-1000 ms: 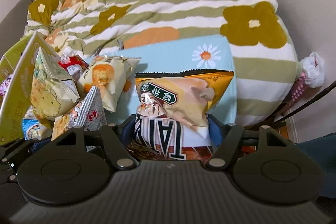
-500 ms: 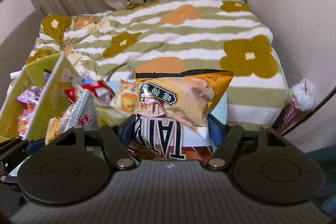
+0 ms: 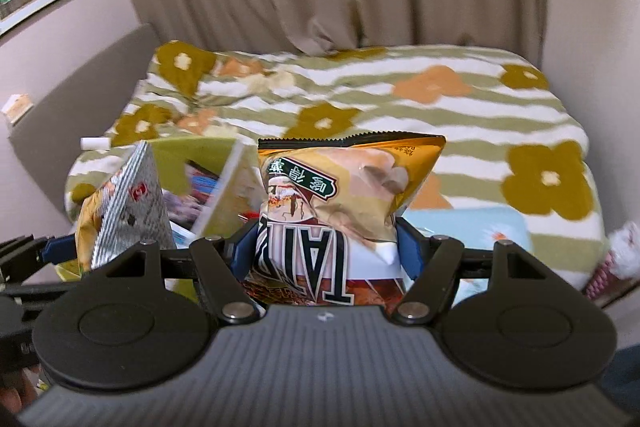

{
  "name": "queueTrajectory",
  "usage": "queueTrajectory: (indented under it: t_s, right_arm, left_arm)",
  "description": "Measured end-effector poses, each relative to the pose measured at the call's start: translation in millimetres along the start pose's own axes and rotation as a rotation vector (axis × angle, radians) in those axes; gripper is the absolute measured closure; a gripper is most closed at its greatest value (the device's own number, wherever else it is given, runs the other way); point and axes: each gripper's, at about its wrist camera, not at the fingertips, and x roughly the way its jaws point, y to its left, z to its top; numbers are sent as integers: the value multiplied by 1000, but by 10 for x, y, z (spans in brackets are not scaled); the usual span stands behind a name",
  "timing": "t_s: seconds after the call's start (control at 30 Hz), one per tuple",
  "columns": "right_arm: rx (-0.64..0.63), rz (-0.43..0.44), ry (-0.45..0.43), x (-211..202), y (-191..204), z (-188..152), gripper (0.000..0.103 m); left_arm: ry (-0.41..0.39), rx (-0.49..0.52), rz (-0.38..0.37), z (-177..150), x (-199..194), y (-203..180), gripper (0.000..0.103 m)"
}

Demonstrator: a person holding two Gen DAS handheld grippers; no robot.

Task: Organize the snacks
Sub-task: 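Carry both bags over the box and open both grippers to drop them in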

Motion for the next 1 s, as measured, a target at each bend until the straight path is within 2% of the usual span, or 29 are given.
queueTrajectory:
  t_s: [0.17, 0.33, 0.47, 0.67, 0.77, 0.83, 0.87, 1.0]
  right_arm:
    - [-12, 44, -12, 272, 614, 215, 18]
    - [-16, 64, -1, 624, 1117, 382, 18]
    - [-12, 54, 22, 938, 1449, 446, 18]
    - [23, 8, 73, 1385, 1666, 473, 18]
    - [45, -21, 93, 1556, 1697, 471, 18]
    - [56, -37, 102, 1609, 1699, 455, 18]
    - [60, -44, 106, 1635, 1692, 455, 18]
    - [70, -62, 122, 1680, 1662, 449, 18]
  left_arm:
    - [-16, 4, 51, 199, 73, 584, 30]
    - [-5, 9, 78, 337, 309, 1161, 30]
    - [24, 11, 55, 400, 604, 1525, 30]
    - [91, 31, -14, 498, 1185, 1864, 29]
    - [127, 31, -38, 500, 1420, 1941, 20]
    - [139, 27, -51, 477, 1511, 1984, 3]
    - [140, 27, -52, 451, 1514, 1992, 0]
    - [164, 48, -52, 375, 1530, 2013, 0]
